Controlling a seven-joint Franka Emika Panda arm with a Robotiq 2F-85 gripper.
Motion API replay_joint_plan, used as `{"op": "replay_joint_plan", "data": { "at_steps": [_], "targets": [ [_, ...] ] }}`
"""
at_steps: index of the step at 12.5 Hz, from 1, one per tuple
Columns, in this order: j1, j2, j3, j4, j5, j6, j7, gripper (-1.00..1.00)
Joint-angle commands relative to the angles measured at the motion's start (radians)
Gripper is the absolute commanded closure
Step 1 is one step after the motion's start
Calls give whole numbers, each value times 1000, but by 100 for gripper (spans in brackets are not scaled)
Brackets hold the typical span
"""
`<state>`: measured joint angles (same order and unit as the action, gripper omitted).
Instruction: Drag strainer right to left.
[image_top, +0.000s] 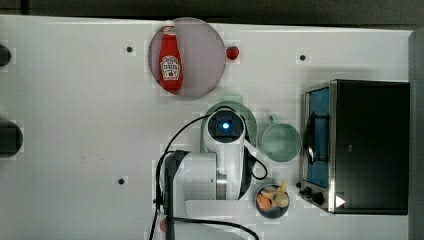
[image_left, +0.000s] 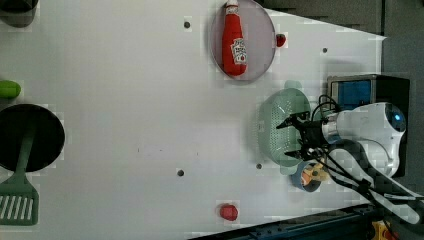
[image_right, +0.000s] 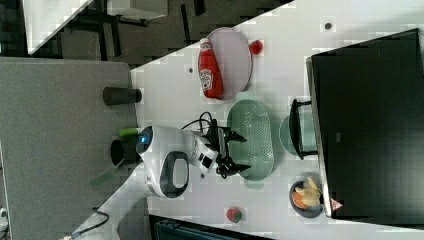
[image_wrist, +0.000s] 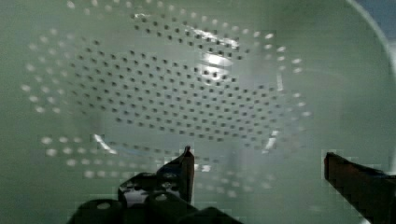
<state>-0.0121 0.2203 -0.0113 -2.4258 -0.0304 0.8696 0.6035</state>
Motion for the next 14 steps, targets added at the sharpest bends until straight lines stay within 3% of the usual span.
{"op": "replay_joint_plan", "data": {
  "at_steps": [1,6,14],
  "targets": [
    [5,0,6,18,-23,105,153,-100],
    [22,123,34,-4,-17,243,164,-100],
    [103,134,88,-11,-9,255,278,-100]
  ]
}}
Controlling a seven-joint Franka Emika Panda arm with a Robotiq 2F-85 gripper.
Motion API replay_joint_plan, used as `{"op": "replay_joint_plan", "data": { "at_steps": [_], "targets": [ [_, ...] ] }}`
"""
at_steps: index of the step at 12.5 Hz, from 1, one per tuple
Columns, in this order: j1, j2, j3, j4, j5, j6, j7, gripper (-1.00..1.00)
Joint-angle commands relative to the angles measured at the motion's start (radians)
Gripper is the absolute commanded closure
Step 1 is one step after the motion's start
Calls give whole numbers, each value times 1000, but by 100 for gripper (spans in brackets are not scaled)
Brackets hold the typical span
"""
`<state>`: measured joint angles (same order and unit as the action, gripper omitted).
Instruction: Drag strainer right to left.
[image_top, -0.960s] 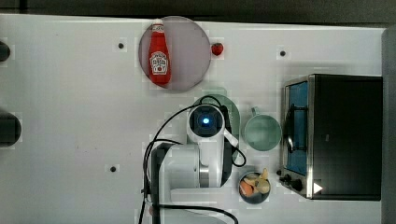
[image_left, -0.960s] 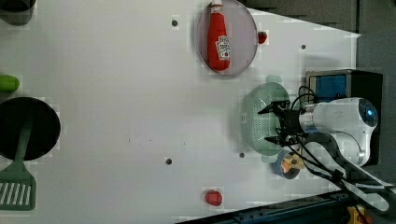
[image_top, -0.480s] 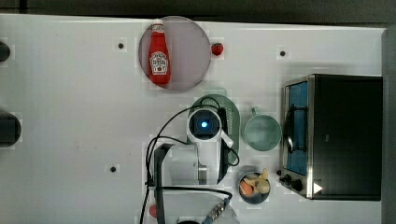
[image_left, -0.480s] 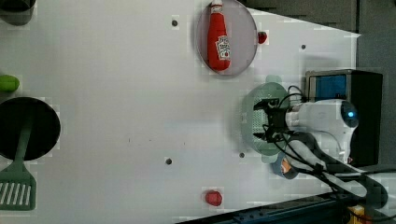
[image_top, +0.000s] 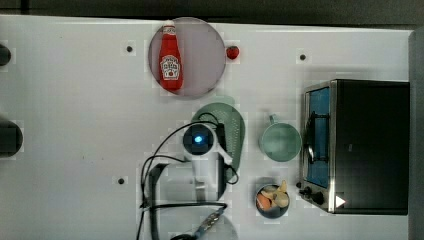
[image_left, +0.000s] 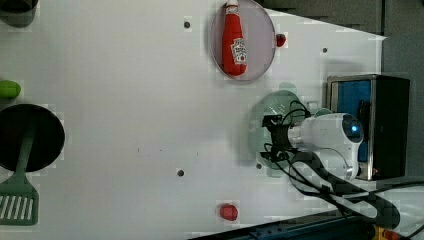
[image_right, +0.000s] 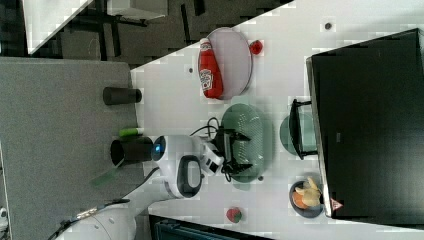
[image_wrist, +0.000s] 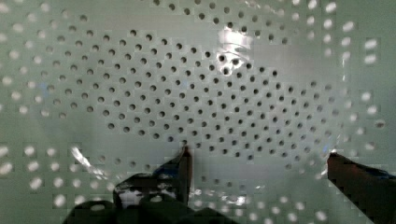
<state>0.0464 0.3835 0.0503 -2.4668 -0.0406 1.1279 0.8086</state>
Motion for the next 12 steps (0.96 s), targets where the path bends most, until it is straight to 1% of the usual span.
{"op": "replay_joint_plan", "data": {
  "at_steps": [1,4,7,12],
  "targets": [
    [59,-29,36,30,14,-4,100,-100],
    [110,-17,65,48,52,-9,177,-100],
    [164,14,86,91,102,-12,223,-100],
    [257,70,97,184,186,-33,229,-100]
  ]
}}
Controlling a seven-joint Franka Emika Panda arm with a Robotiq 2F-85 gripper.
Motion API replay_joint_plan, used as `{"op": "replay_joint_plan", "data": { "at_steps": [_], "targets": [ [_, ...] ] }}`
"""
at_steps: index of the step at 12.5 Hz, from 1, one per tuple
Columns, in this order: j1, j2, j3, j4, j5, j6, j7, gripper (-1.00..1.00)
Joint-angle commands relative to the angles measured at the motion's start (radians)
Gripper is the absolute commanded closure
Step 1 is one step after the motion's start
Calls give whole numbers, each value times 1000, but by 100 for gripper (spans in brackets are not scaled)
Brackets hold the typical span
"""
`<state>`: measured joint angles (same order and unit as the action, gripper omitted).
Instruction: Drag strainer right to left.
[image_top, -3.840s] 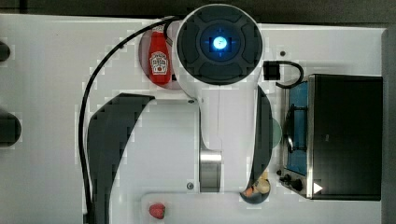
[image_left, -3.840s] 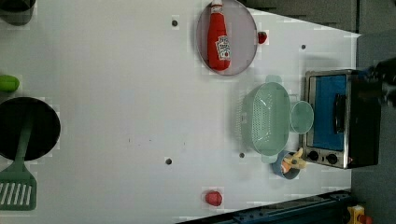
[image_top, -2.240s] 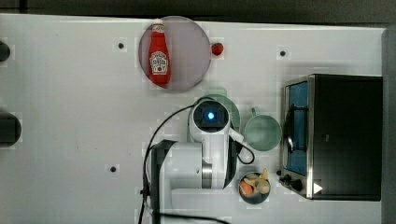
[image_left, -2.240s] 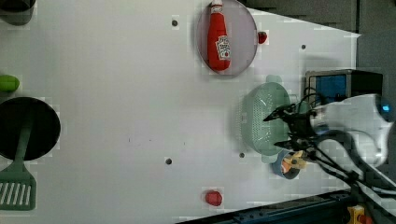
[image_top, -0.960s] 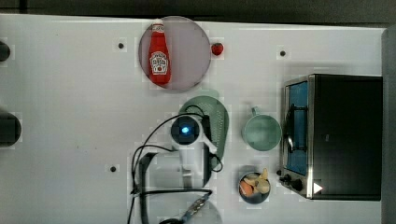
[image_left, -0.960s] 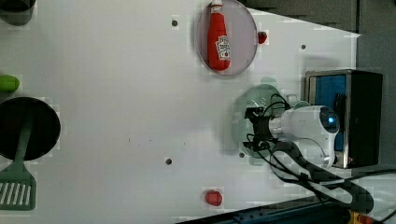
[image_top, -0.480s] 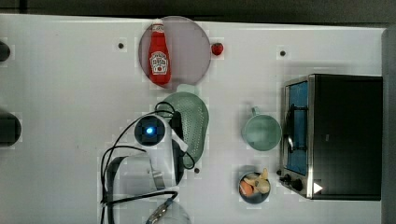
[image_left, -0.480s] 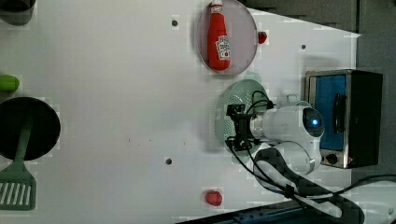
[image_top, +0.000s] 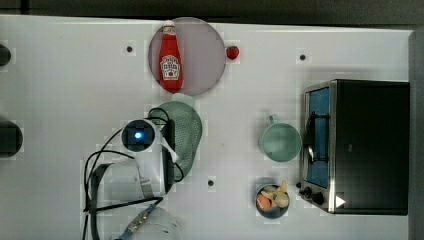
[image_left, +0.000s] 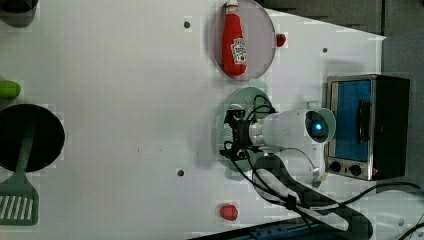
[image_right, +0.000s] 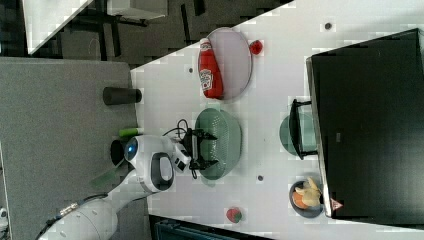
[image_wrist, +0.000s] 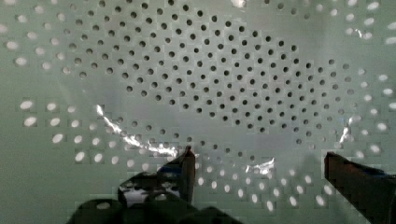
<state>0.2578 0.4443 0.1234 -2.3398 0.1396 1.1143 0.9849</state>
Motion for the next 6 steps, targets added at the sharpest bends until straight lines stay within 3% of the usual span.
{"op": "replay_joint_plan", "data": {
  "at_steps": [1,6],
  "targets": [
    [64,18,25,77,18,-22,55,-100],
    [144,50,25,153,34,-54,178,-100]
  ]
}}
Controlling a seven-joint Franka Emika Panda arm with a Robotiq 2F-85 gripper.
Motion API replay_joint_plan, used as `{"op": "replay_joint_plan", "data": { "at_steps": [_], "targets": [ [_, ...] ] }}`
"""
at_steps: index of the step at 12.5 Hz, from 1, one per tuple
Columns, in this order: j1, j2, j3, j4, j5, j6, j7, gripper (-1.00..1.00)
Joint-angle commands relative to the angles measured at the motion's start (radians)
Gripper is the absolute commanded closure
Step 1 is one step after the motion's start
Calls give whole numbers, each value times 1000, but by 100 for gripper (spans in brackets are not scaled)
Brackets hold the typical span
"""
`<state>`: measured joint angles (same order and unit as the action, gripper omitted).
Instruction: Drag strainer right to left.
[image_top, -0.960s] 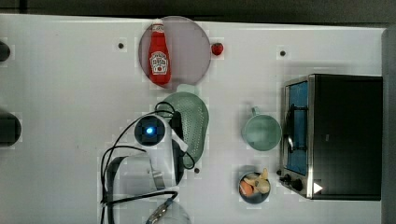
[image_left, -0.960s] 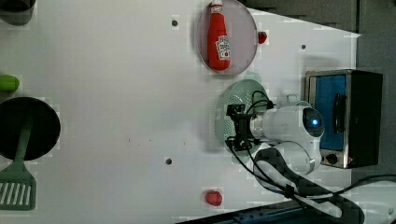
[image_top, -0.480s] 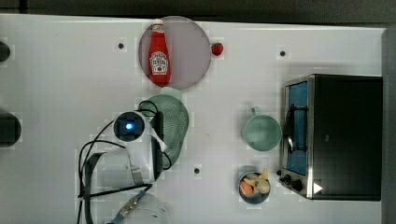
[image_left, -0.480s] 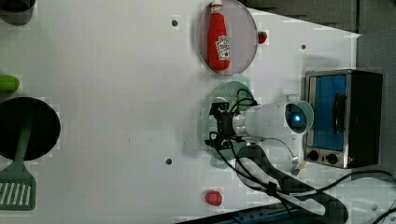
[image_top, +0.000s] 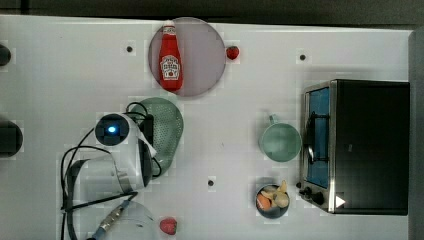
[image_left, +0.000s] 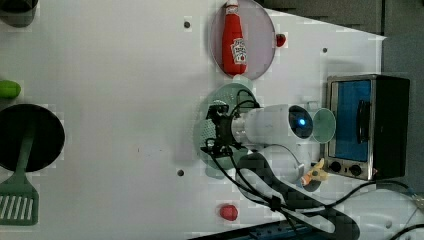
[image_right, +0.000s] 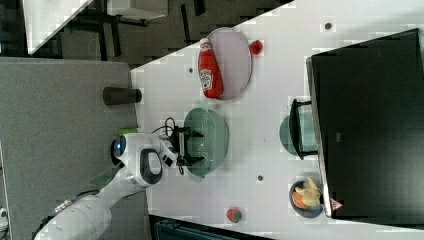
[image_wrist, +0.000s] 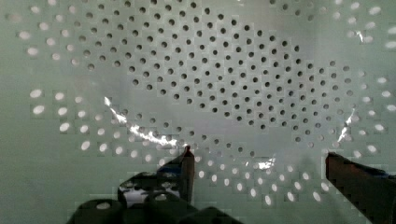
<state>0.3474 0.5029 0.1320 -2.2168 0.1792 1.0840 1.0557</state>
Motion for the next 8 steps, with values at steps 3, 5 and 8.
{"op": "replay_joint_plan", "data": {
  "at_steps": [3,5,8],
  "targets": [
    [98,8,16,57,-4,-28,130,-100],
    [119,18,16,72,15,-28,133,-100],
    [151,38,16,105,59,-29,133,-100]
  ]
}}
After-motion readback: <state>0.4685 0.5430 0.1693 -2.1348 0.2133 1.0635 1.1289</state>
